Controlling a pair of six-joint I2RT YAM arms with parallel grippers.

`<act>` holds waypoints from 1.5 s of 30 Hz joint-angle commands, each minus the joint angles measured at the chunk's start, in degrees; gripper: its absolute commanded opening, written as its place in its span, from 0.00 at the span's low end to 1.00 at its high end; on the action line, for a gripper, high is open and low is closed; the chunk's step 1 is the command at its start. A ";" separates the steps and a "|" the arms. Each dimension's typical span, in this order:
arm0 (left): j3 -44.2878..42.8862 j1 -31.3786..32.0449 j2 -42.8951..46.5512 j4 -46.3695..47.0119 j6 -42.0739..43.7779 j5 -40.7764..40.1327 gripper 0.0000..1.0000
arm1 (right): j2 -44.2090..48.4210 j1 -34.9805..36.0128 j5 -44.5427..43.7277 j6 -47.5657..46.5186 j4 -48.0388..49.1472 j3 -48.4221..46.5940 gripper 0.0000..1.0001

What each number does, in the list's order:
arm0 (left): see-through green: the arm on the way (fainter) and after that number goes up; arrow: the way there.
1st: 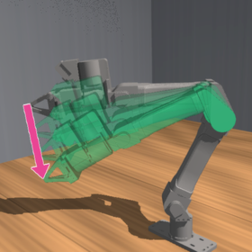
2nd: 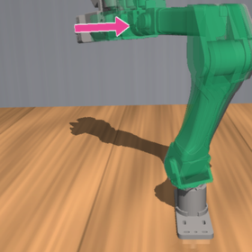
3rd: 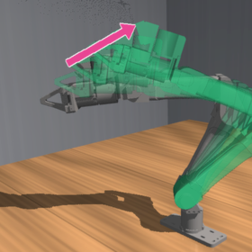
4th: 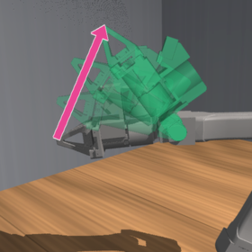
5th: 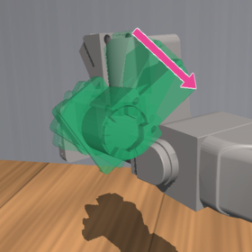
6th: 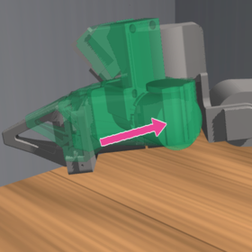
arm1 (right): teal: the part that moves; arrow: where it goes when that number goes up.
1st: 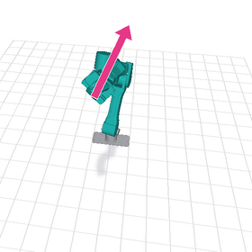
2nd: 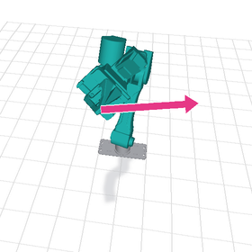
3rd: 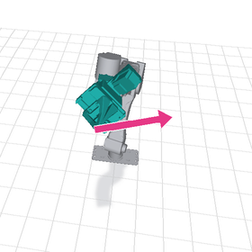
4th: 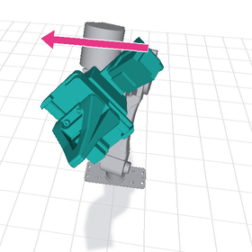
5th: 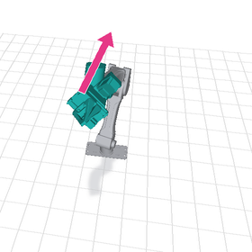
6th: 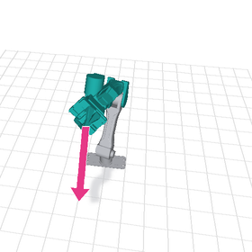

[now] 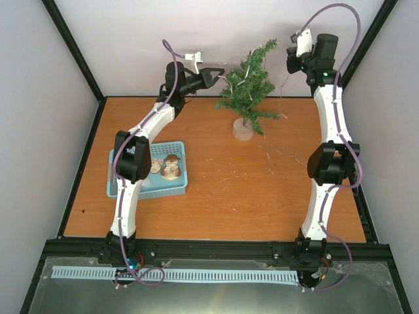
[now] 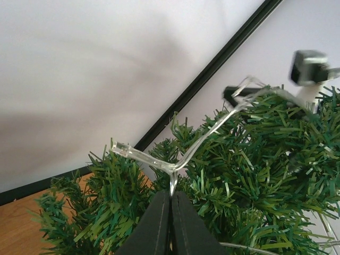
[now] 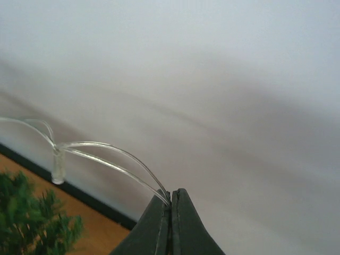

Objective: Decorate the small christmas tree
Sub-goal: Wrap the decoration item around the Christmas tree.

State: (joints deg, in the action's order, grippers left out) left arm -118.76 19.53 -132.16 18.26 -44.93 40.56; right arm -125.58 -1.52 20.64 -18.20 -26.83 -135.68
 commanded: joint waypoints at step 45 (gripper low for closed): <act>0.81 -0.72 4.81 -12.18 7.94 -7.17 0.16 | -0.94 0.06 -5.38 4.07 -9.18 -1.16 0.03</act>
State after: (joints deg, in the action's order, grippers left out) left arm -118.10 19.33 -128.09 5.52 -36.91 31.83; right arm -131.96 -1.04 17.19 -13.21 -30.83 -137.67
